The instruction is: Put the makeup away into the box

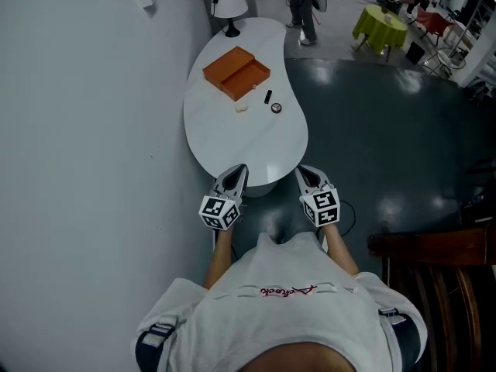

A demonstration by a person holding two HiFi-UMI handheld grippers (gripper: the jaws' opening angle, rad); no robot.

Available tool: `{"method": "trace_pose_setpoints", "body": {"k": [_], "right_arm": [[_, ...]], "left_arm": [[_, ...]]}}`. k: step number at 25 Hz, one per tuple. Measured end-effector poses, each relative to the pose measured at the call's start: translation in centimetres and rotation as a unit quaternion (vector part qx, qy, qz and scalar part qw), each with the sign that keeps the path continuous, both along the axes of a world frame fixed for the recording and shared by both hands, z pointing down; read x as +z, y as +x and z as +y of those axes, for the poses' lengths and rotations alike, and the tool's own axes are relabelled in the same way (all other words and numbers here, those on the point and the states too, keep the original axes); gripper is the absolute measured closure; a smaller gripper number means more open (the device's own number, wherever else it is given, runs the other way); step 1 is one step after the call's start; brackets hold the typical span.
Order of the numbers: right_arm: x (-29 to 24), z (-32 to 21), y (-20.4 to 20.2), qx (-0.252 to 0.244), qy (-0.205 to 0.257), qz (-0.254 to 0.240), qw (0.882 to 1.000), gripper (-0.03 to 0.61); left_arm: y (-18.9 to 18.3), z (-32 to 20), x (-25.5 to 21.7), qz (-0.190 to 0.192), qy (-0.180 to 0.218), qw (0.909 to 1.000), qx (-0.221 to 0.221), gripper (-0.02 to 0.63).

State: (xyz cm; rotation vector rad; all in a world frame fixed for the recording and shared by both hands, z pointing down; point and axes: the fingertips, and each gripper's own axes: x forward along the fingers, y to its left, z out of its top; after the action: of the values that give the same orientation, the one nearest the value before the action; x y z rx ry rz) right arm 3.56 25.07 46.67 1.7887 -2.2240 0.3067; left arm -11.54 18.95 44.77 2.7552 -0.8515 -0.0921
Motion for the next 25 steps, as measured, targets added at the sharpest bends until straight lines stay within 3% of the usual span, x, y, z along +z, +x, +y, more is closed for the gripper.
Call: {"method": "trace_pose_setpoints", "body": {"k": [10,25], "right_arm": [[1.1,-4.6,1.6,-0.003,0.002,-0.009,1.0,0.558],[0.7,-18.1,6.5,-0.045,0.005,-0.013,0.999,0.558]], "left_arm": [[1.7,-4.3,0.8,-0.007,0.003,1.0,-0.003,0.601],[5.5,-16.2,0.3,-0.02,0.003,0.9986,-0.05,0.601]]}}
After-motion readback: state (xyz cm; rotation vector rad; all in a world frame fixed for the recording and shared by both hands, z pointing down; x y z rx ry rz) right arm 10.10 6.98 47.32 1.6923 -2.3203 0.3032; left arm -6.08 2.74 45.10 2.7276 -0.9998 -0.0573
